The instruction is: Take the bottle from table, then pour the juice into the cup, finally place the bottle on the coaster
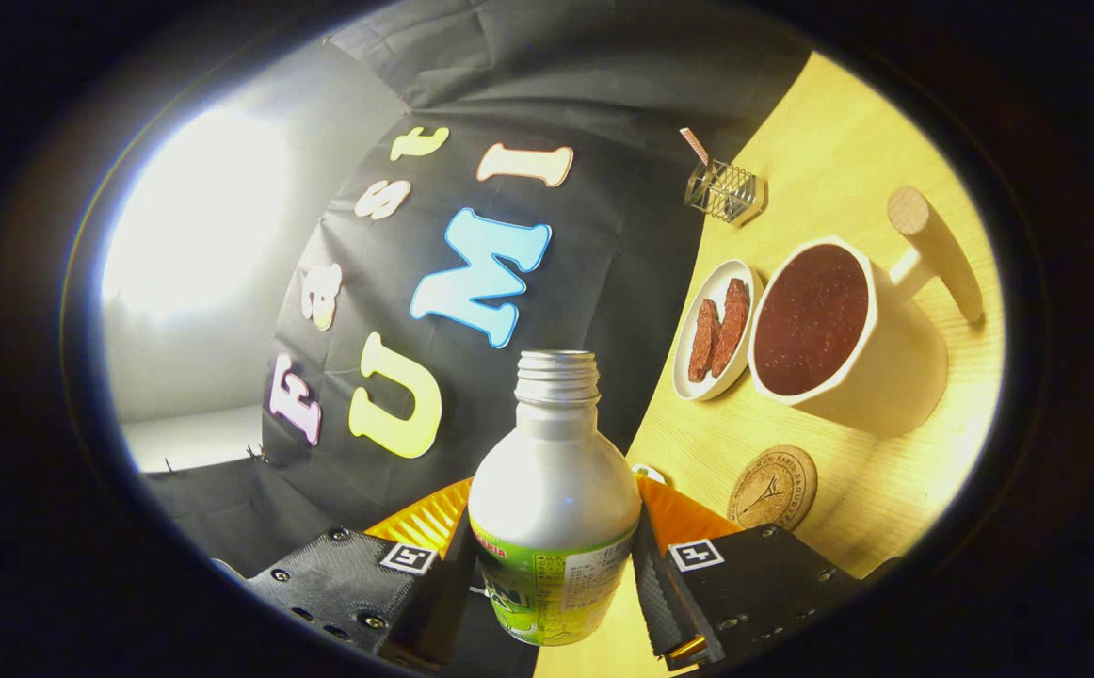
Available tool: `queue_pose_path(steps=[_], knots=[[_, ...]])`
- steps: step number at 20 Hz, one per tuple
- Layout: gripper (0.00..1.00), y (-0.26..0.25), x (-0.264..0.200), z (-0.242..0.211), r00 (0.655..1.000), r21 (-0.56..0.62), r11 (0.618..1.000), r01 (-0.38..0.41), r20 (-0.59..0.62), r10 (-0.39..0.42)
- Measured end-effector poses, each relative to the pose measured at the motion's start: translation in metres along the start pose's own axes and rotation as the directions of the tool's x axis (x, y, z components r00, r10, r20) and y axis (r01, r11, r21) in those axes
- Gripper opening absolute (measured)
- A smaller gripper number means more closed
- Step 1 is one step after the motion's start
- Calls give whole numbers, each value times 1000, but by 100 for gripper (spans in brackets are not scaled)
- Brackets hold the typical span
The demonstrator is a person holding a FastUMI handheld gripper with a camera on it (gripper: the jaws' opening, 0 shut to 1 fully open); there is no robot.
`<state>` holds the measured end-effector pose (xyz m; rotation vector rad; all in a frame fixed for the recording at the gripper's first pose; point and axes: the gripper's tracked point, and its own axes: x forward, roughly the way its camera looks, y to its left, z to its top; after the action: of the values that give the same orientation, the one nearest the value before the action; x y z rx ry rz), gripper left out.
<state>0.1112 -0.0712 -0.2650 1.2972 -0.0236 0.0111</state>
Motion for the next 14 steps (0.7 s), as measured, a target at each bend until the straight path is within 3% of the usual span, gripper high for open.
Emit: queue_pose_path(steps=[14], knots=[[74,-1,9,12,996,310,950,-49,85,23]])
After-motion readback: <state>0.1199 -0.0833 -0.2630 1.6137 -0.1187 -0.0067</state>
